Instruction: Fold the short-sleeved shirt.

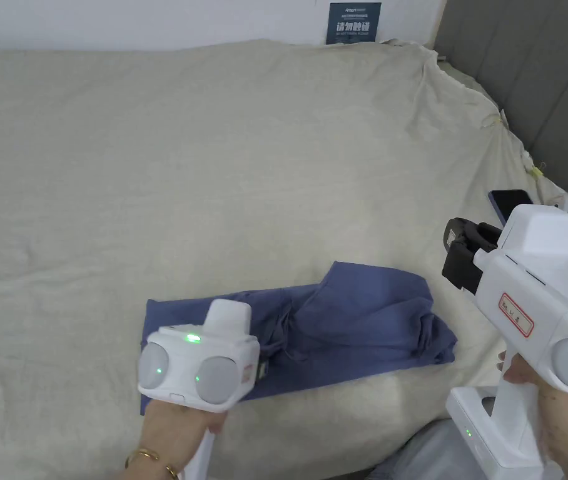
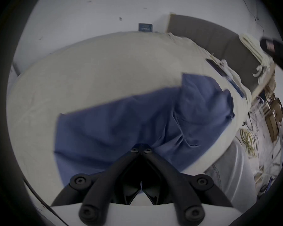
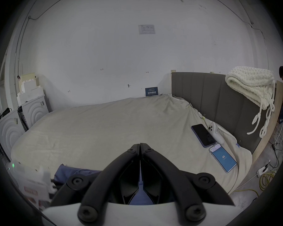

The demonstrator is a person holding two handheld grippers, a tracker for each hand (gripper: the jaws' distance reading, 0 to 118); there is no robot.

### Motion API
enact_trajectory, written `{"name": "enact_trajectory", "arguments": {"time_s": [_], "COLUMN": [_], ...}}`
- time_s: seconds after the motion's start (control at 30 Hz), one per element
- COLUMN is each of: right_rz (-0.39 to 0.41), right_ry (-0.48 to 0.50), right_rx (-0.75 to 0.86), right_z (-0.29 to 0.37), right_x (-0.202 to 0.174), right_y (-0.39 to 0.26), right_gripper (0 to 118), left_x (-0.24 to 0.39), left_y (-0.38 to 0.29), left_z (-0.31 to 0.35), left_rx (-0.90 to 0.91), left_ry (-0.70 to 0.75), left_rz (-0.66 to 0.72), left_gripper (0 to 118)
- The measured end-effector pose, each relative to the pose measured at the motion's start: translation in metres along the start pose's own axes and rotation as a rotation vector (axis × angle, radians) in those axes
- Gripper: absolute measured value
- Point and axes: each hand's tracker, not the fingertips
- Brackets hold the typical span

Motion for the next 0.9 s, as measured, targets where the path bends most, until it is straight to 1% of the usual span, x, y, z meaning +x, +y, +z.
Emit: {"name": "enact_trajectory", "arguments": {"time_s": [0.07, 0.17, 0.3, 0.33, 0.4, 0.47, 0.57, 0.63, 0.7, 0.73, 0.77, 0.8, 0.83, 0.87, 0.9], "right_rz": [-0.008, -0.019, -0.017, -0.018, -0.022, -0.026, -0.024, -0.023, -0.024, -0.025, -0.025, -0.026, -0.027, -0.027, -0.026], "right_ry": [-0.01, -0.024, -0.037, -0.038, -0.039, -0.036, -0.03, -0.025, -0.018, -0.015, -0.011, -0.008, -0.005, -0.001, 0.003], "right_rx": [-0.001, -0.006, -0.016, -0.018, -0.021, -0.025, -0.022, -0.015, -0.01, -0.008, -0.007, -0.007, -0.008, -0.008, -0.011], "right_z": [0.002, 0.007, 0.009, 0.009, 0.009, 0.008, 0.006, 0.006, 0.005, 0.004, 0.003, 0.002, 0.001, 0.0, -0.001], "right_x": [0.005, 0.011, 0.016, 0.016, 0.016, 0.015, 0.013, 0.011, 0.008, 0.007, 0.006, 0.005, 0.004, 0.002, 0.001], "right_y": [-0.001, -0.003, -0.006, -0.007, -0.008, -0.008, -0.007, -0.005, -0.003, -0.002, -0.002, -0.001, -0.001, -0.002, -0.002], "right_gripper": [0, 0, 0, 0, 0, 0, 0, 0, 0, 0, 0, 0, 0, 0, 0], "left_x": [0.017, 0.041, 0.05, 0.048, 0.039, 0.024, -0.007, -0.031, -0.06, -0.073, -0.088, -0.106, -0.121, -0.134, -0.149], "left_y": [-0.003, -0.005, -0.001, 0.002, 0.01, 0.022, 0.042, 0.053, 0.058, 0.059, 0.059, 0.059, 0.057, 0.054, 0.048], "left_z": [-0.005, -0.01, -0.017, -0.014, -0.003, 0.015, 0.041, 0.06, 0.073, 0.076, 0.078, 0.077, 0.075, 0.071, 0.066], "left_rx": [-0.006, 0.013, 0.004, 0.001, 0.026, 0.074, 0.172, 0.25, 0.307, 0.319, 0.311, 0.267, 0.214, 0.158, 0.114], "left_ry": [-0.024, -0.005, 0.014, 0.01, -0.07, -0.177, -0.237, -0.223, -0.156, -0.133, -0.117, -0.111, -0.12, -0.163, -0.2], "left_rz": [-0.007, -0.092, -0.092, -0.077, -0.009, 0.087, 0.238, 0.277, 0.283, 0.292, 0.315, 0.356, 0.397, 0.438, 0.472], "left_gripper": [0, 0, 0, 0, 0, 0, 0, 0, 0, 6, 16, 40, 57, 65, 65]}}
